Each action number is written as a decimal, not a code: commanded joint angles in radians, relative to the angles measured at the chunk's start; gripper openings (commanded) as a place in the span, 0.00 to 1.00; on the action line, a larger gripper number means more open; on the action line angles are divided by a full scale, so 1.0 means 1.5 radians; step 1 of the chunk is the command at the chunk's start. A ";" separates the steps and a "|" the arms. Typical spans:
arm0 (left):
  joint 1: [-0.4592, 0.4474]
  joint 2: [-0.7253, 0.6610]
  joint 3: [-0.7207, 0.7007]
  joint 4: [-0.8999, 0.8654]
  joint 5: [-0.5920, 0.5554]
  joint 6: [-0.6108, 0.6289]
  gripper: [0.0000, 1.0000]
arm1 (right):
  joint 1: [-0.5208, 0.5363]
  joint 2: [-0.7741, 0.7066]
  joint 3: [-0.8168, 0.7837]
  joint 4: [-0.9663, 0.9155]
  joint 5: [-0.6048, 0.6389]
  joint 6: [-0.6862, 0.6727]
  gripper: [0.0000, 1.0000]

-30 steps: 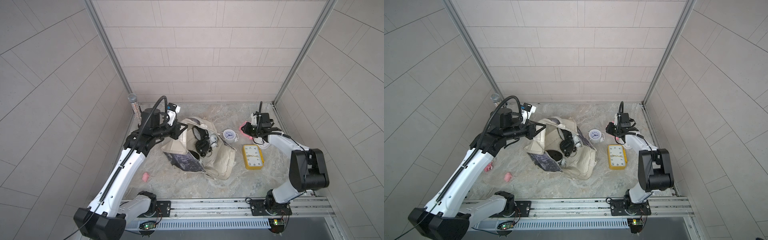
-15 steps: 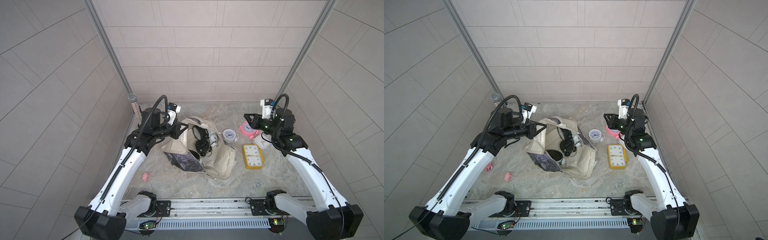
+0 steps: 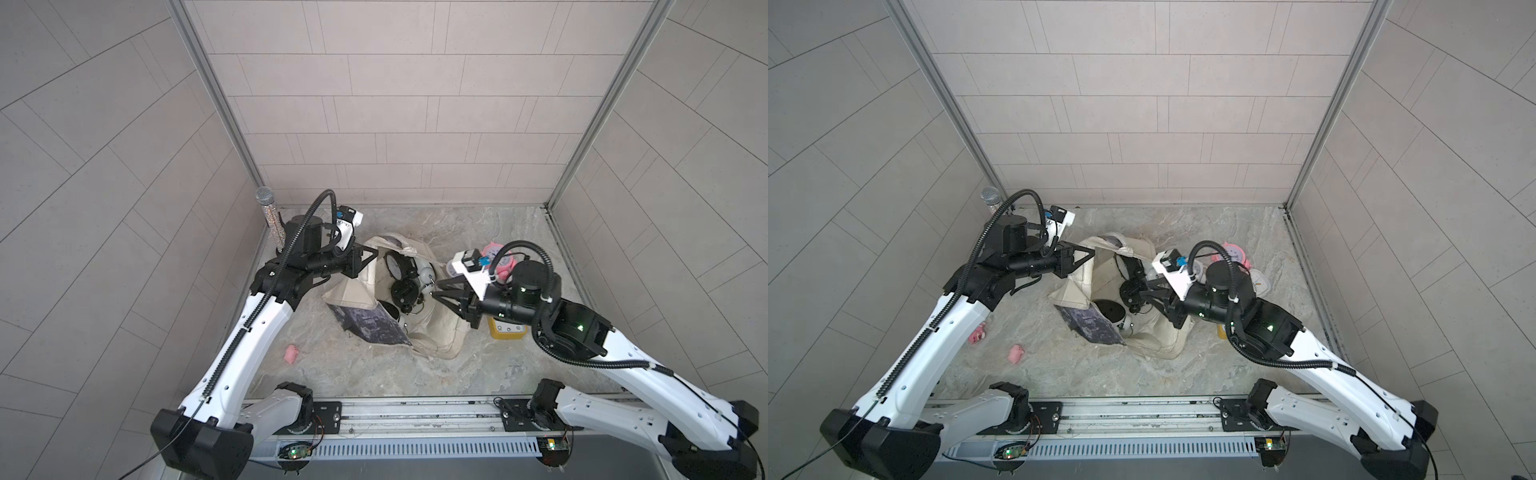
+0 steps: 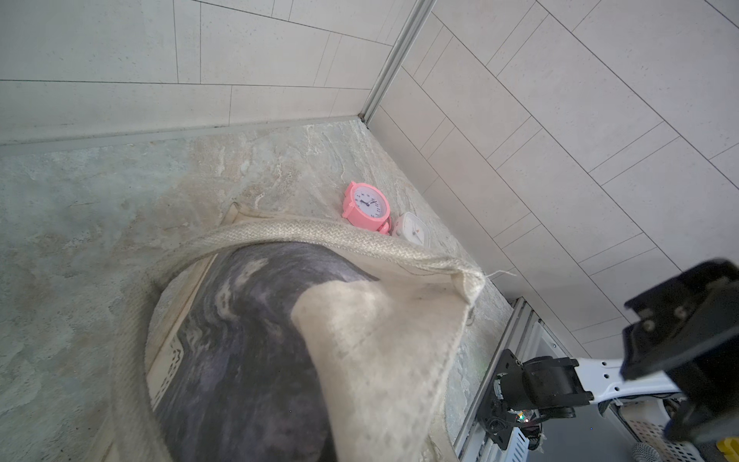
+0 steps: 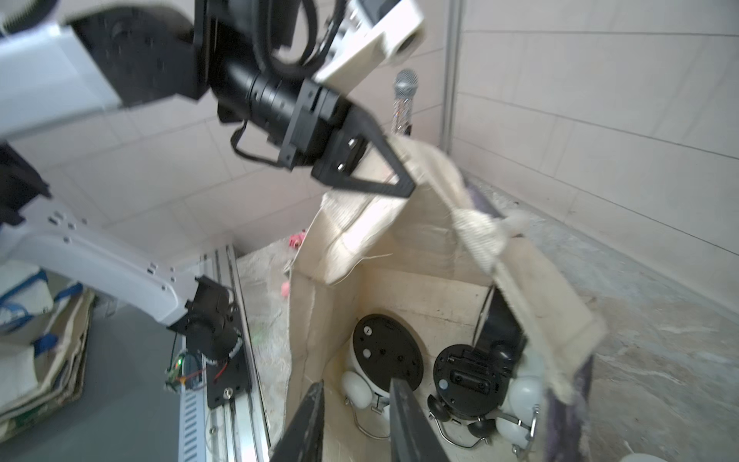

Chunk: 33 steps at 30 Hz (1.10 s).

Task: Take the alarm clock out of the canvas bag
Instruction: Pick up the alarm from the canvas bag.

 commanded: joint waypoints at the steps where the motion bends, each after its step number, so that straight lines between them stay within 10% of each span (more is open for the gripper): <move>1: 0.004 -0.004 0.029 0.036 0.021 0.004 0.00 | 0.065 0.056 -0.031 -0.006 0.132 -0.089 0.31; 26: 0.004 0.013 0.042 0.006 0.049 0.029 0.00 | 0.241 0.365 -0.082 0.234 0.166 -0.129 0.36; 33: 0.004 0.002 0.030 0.014 0.065 0.031 0.00 | 0.240 0.378 -0.047 0.192 0.358 -0.150 0.36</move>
